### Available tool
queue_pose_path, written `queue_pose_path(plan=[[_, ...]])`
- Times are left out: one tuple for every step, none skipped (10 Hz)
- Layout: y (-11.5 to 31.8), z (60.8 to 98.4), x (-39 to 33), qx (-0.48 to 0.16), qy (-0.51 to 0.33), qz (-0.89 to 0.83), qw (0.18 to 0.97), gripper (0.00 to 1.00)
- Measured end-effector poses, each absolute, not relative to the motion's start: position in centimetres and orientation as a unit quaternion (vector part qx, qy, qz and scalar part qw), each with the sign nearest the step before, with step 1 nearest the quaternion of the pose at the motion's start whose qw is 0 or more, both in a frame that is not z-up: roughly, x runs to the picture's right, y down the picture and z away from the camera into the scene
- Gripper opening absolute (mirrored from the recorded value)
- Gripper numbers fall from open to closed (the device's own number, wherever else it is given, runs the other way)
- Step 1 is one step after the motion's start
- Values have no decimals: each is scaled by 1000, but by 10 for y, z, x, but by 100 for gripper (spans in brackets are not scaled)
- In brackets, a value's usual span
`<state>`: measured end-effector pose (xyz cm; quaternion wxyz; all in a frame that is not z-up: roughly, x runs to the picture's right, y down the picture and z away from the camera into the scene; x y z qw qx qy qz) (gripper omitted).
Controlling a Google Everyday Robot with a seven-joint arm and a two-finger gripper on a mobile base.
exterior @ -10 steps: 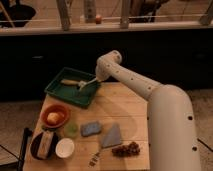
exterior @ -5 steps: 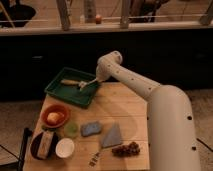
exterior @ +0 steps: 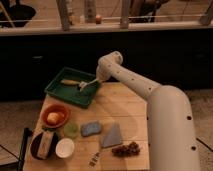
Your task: Place brush in tray
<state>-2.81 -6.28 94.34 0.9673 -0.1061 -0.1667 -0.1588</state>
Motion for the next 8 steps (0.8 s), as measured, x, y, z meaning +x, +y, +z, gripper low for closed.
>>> queue_pose_path(plan=[[-63,942,-28,-104,-170,-160,967,1],[-63,941,-31,-102,-176,-163,965,1],[-61,939,-35,-101,-184,-167,963,1],[-60,938,-38,-101,-189,-170,962,1],[-59,938,-40,-101,-192,-173,961,1],[-56,938,-42,-102,-197,-178,959,1],[-56,937,-45,-103,-201,-181,957,1],[-53,937,-50,-107,-208,-187,954,9]])
